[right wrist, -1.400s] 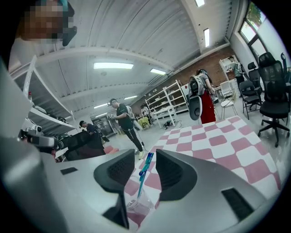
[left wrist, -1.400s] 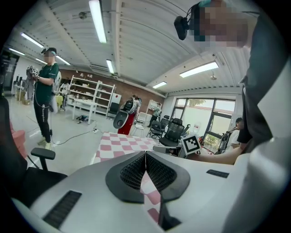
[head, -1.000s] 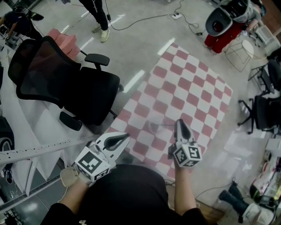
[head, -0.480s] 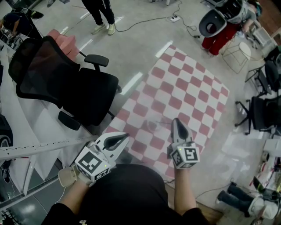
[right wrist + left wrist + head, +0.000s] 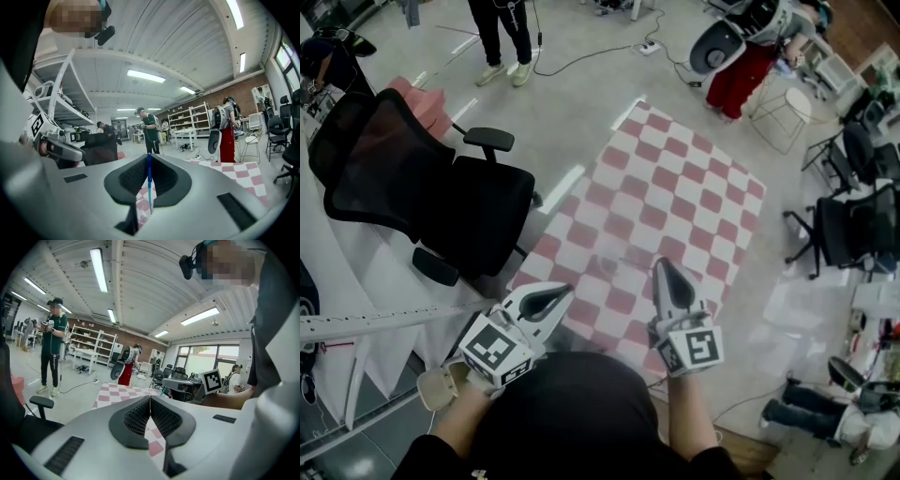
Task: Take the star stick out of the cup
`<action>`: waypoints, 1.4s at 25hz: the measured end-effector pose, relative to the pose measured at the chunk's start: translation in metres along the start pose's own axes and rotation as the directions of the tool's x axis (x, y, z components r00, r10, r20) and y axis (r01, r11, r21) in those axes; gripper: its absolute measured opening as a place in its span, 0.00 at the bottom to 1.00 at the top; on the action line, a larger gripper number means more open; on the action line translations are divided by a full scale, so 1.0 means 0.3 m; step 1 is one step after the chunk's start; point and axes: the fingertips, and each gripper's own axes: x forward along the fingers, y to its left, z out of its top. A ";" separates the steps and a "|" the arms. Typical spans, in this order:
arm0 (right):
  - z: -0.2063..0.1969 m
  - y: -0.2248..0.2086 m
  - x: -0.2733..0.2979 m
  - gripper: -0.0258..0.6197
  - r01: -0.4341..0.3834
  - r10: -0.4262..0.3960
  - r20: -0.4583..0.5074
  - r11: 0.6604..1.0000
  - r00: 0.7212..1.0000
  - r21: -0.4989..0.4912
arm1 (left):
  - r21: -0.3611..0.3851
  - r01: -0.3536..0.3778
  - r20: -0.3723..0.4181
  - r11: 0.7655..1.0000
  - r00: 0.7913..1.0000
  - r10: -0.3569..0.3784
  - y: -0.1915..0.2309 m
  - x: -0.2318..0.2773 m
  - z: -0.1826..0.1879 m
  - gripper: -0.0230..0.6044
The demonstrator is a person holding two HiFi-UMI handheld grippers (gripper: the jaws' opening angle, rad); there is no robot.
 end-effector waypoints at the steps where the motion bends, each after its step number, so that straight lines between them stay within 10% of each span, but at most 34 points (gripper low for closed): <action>1: 0.024 0.005 -0.021 0.08 0.002 -0.002 0.014 1.000 1.000 -0.005 | 0.001 0.008 0.006 1.000 1.000 -0.008 -0.011 0.007 0.006 0.10; 13: 0.127 -0.083 -0.330 0.08 0.180 -0.178 0.052 0.983 0.983 -0.046 | 0.027 0.195 0.036 0.981 0.980 -0.195 -0.198 0.160 0.064 0.10; 24: 0.084 -0.206 -0.648 0.08 0.418 -0.418 0.023 0.908 0.908 -0.030 | 0.049 0.367 -0.004 0.929 0.930 -0.367 -0.380 0.279 0.058 0.10; 35: 0.055 -0.221 -0.746 0.08 0.475 -0.474 0.042 0.880 0.880 -0.007 | 0.074 0.434 -0.036 0.898 0.901 -0.433 -0.465 0.332 0.047 0.10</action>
